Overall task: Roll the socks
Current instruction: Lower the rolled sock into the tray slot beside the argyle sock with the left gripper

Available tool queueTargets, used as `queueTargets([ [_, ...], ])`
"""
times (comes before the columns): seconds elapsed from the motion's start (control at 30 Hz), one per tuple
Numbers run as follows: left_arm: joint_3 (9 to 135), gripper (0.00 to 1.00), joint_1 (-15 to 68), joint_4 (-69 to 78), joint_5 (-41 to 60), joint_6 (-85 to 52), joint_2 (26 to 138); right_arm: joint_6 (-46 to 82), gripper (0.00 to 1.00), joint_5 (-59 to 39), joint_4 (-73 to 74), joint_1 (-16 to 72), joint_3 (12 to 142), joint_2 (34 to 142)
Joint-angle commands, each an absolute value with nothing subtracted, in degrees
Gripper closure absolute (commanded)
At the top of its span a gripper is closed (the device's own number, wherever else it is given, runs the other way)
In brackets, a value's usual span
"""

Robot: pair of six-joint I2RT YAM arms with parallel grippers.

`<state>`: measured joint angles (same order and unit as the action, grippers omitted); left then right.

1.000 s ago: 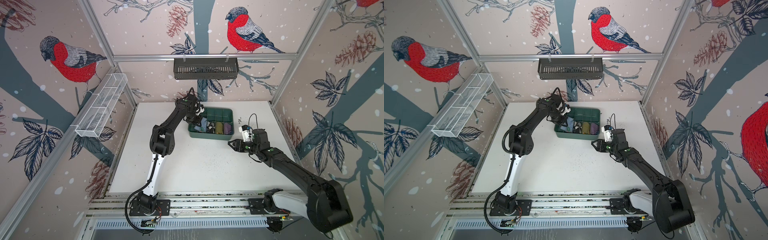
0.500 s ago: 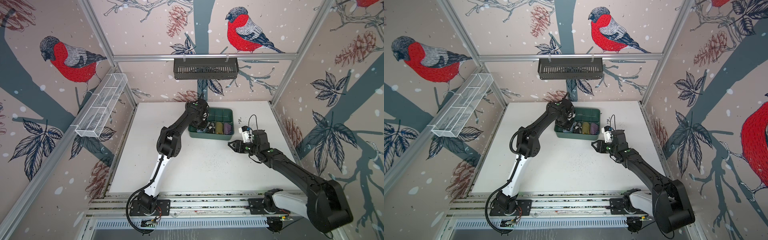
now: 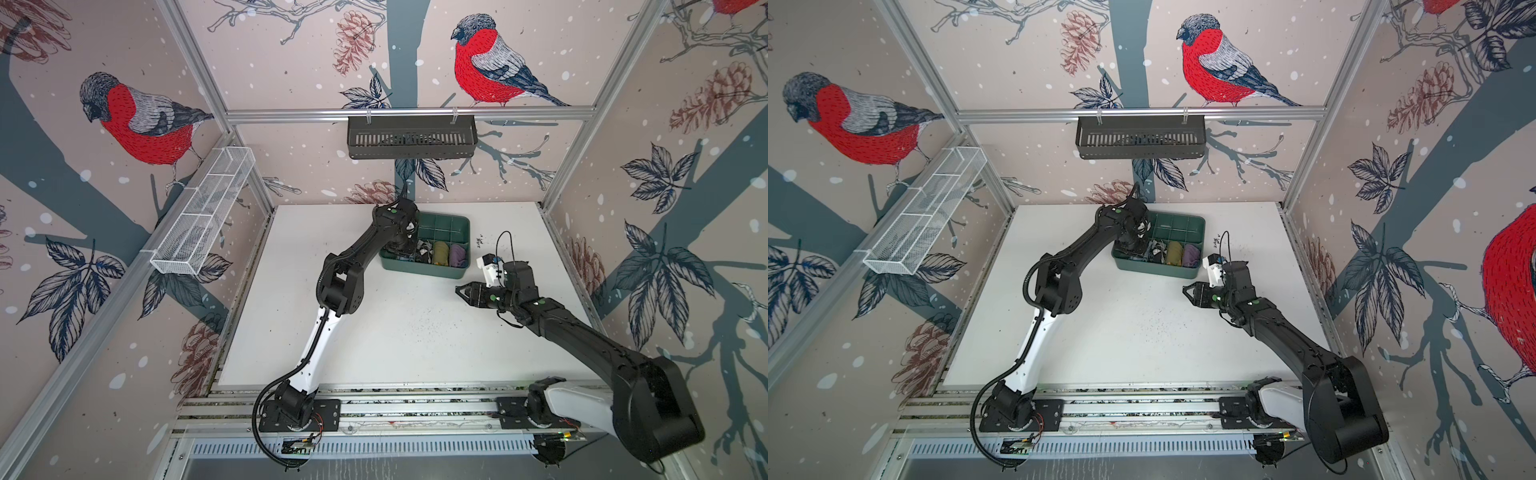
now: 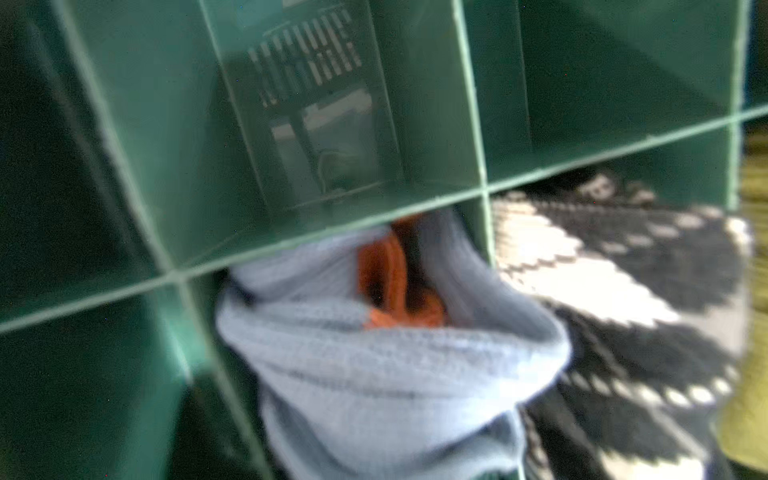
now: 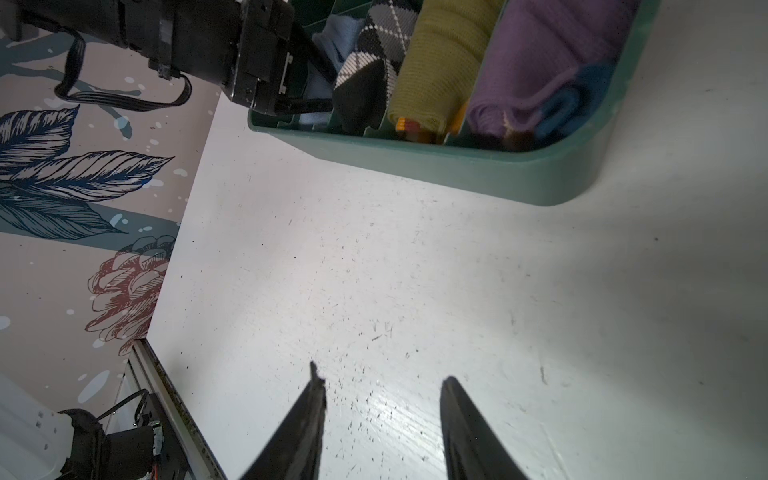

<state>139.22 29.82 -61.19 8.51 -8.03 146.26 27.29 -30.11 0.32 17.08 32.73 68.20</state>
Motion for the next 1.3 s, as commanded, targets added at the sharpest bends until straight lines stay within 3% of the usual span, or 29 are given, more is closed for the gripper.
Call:
queueTargets([
  [0.0, 139.0, 1.0, 30.1, -60.4, 6.0, -10.2, 147.3, 27.6, 0.53, -31.0, 2.3, 17.0, 32.5, 68.3],
  [0.37, 138.5, 0.85, 30.4, -59.9, 5.2, -11.2, 147.0, 27.9, 0.53, -31.4, 2.9, 17.0, 32.2, 68.4],
  [0.53, 138.0, 0.69, 30.4, -59.5, 4.4, -11.5, 145.9, 27.9, 0.53, -31.5, 2.9, 17.0, 32.2, 68.3],
  [1.27, 135.5, 0.61, 31.2, -58.8, 2.4, -10.6, 140.4, 27.8, 0.53, -31.3, 2.2, 17.0, 32.4, 67.8],
])
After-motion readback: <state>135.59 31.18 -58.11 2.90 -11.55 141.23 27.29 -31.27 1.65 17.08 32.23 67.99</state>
